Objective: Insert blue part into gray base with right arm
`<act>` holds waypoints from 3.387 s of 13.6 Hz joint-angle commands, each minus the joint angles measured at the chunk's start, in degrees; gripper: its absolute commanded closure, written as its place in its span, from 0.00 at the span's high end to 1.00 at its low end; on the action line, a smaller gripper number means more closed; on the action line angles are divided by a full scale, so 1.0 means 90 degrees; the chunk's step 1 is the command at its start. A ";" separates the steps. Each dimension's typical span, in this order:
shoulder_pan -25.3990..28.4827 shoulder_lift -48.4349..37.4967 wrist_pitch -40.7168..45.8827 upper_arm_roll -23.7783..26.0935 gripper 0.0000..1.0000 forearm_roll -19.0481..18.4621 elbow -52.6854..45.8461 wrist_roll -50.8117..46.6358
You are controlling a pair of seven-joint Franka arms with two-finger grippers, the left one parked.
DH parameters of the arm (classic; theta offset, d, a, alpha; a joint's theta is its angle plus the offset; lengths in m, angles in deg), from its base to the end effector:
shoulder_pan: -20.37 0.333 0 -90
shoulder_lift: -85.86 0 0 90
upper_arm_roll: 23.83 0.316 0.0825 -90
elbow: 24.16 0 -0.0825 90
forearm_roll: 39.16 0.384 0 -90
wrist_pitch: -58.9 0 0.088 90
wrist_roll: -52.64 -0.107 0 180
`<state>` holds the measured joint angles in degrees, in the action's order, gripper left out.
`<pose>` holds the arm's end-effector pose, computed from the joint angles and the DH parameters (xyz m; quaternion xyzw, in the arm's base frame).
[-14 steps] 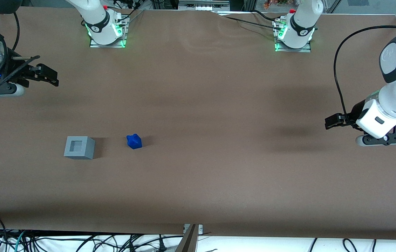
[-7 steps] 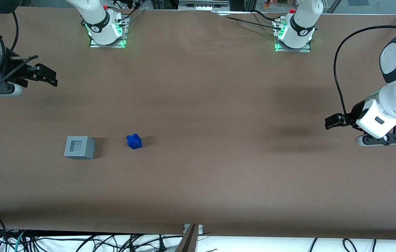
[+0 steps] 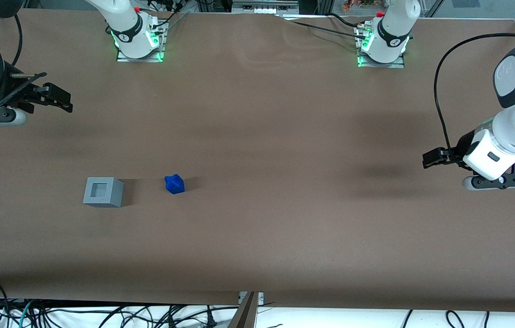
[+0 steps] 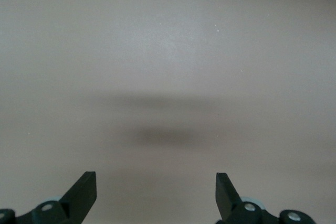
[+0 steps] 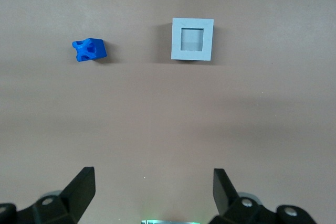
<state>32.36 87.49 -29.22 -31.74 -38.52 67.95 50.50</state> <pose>0.5555 0.0419 0.5888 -0.9987 -0.0168 0.0490 0.0010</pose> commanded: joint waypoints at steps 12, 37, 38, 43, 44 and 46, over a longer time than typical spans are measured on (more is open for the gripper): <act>0.0133 0.0746 -0.1542 0.0643 0.99 0.0476 0.0602 -0.0026; 0.0592 0.3511 -0.5513 0.1074 0.41 0.0447 0.1103 -0.0378; 0.0572 0.3443 -0.5493 0.1065 0.30 0.0447 0.1084 -0.0329; 0.0494 0.3003 -0.3320 0.0344 0.26 0.0437 0.0071 -0.0134; 0.0494 0.2974 -0.2977 0.0100 0.26 0.0418 -0.0173 -0.0018; 0.0446 0.2973 -0.2332 -0.0388 0.26 0.0408 -0.0671 0.0304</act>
<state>36.85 114.08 -55.27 -32.24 -34.92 65.96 50.66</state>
